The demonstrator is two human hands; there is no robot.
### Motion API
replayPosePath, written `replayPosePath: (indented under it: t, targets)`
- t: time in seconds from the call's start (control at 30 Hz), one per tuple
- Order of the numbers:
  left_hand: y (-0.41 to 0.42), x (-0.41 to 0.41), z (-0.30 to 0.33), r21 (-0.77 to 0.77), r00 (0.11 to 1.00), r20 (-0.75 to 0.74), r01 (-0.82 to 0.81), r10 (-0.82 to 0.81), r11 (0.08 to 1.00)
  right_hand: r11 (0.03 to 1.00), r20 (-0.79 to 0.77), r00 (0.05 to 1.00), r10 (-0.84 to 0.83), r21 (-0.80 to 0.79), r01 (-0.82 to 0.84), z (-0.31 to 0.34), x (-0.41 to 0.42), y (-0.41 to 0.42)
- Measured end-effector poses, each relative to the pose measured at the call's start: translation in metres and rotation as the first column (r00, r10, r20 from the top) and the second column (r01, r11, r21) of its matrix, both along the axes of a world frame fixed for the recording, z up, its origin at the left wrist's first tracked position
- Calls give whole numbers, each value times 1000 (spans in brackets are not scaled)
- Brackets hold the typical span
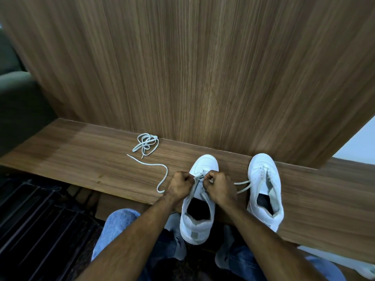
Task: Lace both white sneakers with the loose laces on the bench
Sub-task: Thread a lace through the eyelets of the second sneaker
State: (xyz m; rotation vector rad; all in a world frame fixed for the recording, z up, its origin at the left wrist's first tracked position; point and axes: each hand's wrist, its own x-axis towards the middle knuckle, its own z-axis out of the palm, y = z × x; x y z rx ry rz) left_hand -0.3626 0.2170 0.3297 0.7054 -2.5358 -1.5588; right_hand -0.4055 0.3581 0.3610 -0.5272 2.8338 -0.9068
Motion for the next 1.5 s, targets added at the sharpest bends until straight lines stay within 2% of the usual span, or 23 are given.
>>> replayPosePath:
  t: [0.27, 0.47, 0.67, 0.77, 0.83, 0.9, 0.97, 1.03, 1.07, 1.13, 1.27, 1.33, 1.4, 1.47, 1.5]
  targets:
    - [0, -2, -6, 97, 1000, 21, -13, 11, 995, 996, -15, 996, 91, 6, -91, -2, 1, 3]
    - [-1, -3, -5, 180, 999, 37, -19, 13, 983, 998, -83, 996, 37, 46, -34, -4, 7, -3]
    - [-3, -2, 2, 392, 990, 88, -135, 109, 910, 997, -100, 992, 83, 16, -81, -10, 5, -6]
    - [-5, -3, 11, 306, 997, 76, -19, -4, 952, 997, -56, 997, 59, -44, -61, -13, 2, -4]
    - [-5, -3, 18, 153, 994, 80, 56, -69, 987, 997, -29, 999, 35, -61, -37, -13, 2, -4]
    - [-6, -4, 21, 51, 994, 94, 60, -64, 997, 996, -27, 999, 41, -76, -43, -14, 4, -3]
    - [-7, -3, 24, 107, 996, 88, -5, -5, 994, 995, -74, 995, 66, -67, -71, -14, 7, 0]
    - [-6, -3, 29, 353, 992, 62, -123, 108, 928, 996, -164, 983, 77, -38, -84, -15, 9, 6]
    - [-6, -3, 34, 496, 984, 51, -175, 173, 850, 997, -211, 975, 76, -15, -81, -15, 10, 8]
    - [-10, -5, 45, 683, 960, 26, -221, 279, 696, 997, -250, 965, 80, 36, -74, -16, 12, 12]
    - [-31, -13, 79, 881, 901, -41, -172, 432, 441, 996, -183, 981, 60, 75, -47, -16, 19, 13]
    - [-43, -15, 92, 925, 852, -73, -137, 519, 355, 997, -160, 986, 46, 72, -35, -16, 21, 13]
    - [-51, -15, 91, 932, 804, -84, -146, 589, 332, 995, -148, 988, 43, 98, -29, -14, 22, 14]
    - [-46, -11, 78, 890, 795, -66, -226, 603, 396, 988, -144, 988, 53, 150, -31, -11, 25, 14]
    - [-40, -7, 70, 847, 812, -54, -271, 581, 457, 985, -138, 988, 62, 166, -38, -11, 26, 14]
